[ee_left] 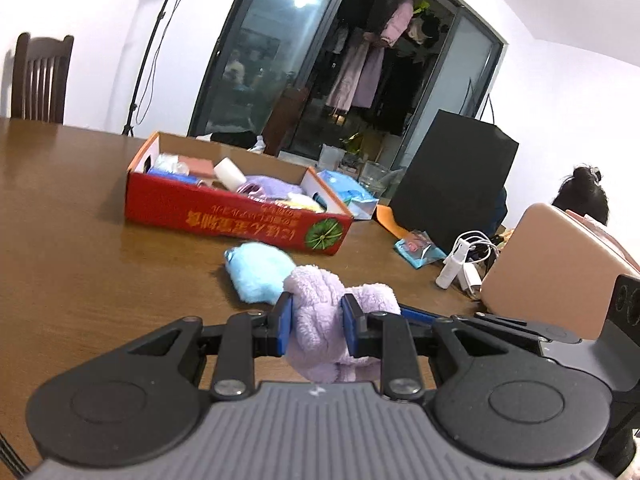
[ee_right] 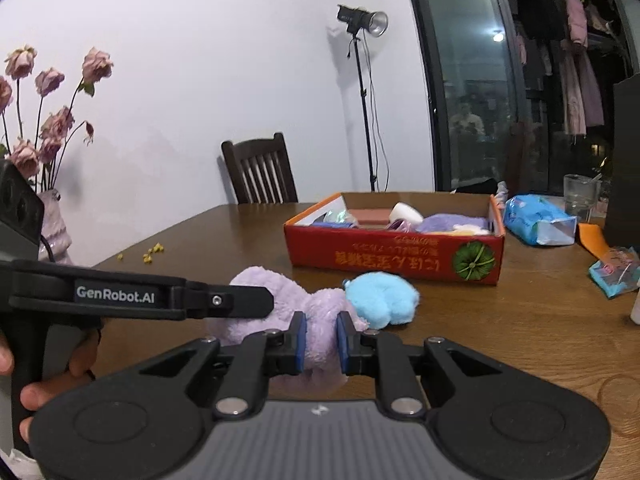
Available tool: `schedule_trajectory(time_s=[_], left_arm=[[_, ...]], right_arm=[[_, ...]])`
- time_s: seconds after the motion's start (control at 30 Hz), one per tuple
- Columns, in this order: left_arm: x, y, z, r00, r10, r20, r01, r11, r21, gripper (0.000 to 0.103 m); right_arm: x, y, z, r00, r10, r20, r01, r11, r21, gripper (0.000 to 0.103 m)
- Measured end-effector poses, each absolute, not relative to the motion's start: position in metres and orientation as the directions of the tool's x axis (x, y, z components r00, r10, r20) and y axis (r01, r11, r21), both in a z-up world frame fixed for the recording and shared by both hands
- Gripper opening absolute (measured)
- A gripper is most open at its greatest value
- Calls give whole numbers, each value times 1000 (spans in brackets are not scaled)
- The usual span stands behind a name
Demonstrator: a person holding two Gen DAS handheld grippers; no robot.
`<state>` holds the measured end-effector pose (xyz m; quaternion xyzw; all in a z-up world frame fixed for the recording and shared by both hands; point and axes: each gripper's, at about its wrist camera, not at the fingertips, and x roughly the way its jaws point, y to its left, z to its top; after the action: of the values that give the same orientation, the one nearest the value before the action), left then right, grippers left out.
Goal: Organize soft objects
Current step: 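Lift the lavender towel with both tools and carry it over the box, then lower the towel into the box and open both tools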
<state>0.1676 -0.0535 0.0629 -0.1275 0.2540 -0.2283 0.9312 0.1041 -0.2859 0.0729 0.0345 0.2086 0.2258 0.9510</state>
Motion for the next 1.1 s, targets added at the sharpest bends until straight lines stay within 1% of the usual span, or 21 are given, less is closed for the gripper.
schedule_trajectory(time_s=[0.17, 0.27, 0.37, 0.47, 0.6, 0.7, 0.77, 0.83, 0.93, 0.97, 1.1], left_arm=[[185, -54, 76, 777, -493, -392, 376, 863, -338, 26], [212, -55, 97, 803, -490, -340, 401, 865, -301, 26], [254, -59, 119, 822, -487, -295, 419, 868, -267, 26], [317, -58, 134, 818, -491, -299, 417, 865, -278, 26], [401, -54, 128, 792, -489, -366, 386, 865, -321, 26], [462, -53, 106, 757, -475, -449, 337, 872, -354, 26], [497, -52, 81, 731, -454, -510, 298, 884, -360, 26], [520, -52, 58, 706, -423, -567, 271, 902, -335, 27], [541, -49, 29, 678, -334, -654, 231, 942, -242, 32], [545, -47, 22, 675, -305, -672, 219, 952, -213, 37], [545, -38, 17, 675, -318, -666, 244, 948, -205, 40]], right_arm=[[118, -291, 81, 816, 459, -353, -427, 888, 170, 16], [144, -293, 101, 828, 466, -312, -446, 884, 138, 16], [186, -295, 123, 837, 470, -279, -458, 882, 109, 16], [246, -296, 142, 830, 478, -285, -463, 878, 124, 16], [334, -293, 149, 797, 492, -351, -462, 870, 170, 16], [399, -288, 134, 764, 473, -439, -433, 880, 196, 16], [434, -281, 116, 734, 461, -499, -412, 886, 212, 16], [464, -271, 95, 703, 441, -558, -397, 894, 207, 16], [495, -253, 62, 641, 432, -634, -395, 894, 209, 16], [502, -247, 52, 615, 442, -653, -400, 888, 224, 16], [515, -238, 28, 585, 422, -693, -370, 899, 235, 22]])
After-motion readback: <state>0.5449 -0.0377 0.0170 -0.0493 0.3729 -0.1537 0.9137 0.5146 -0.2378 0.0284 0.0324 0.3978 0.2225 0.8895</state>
